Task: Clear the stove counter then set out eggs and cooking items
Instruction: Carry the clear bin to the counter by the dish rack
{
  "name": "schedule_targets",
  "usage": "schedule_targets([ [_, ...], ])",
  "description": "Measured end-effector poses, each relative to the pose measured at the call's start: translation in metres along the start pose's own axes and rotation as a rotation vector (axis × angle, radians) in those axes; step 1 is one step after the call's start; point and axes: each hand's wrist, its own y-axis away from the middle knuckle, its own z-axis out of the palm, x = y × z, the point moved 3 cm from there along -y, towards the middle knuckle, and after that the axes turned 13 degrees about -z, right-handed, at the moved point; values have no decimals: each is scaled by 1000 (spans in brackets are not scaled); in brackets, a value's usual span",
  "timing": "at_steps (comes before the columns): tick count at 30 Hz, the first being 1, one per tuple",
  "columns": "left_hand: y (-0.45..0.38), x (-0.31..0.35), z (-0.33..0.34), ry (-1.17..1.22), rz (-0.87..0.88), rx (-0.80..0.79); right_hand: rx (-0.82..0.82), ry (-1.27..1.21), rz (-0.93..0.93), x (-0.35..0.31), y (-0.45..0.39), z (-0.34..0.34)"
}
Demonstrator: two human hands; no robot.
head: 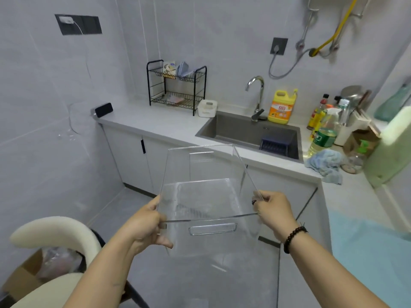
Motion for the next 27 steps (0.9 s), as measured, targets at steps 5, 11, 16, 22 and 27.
schedule_targets([
  [5,-61,68,-52,34,1,36,-55,-6,-50,-24,-90,73],
  [11,-123,145,-120,2,59,62,-68,-150,-90,-72,-159,153],
  [16,-161,193,-155,13,34,122,-103,-196,-57,-86,-217,205],
  [22,-228,243,-190,90,14,164,-191,-163,-74,-96,-301,260],
  [27,-290,294,-214,116,62,156,-233,-170,-139,-105,-389,301],
])
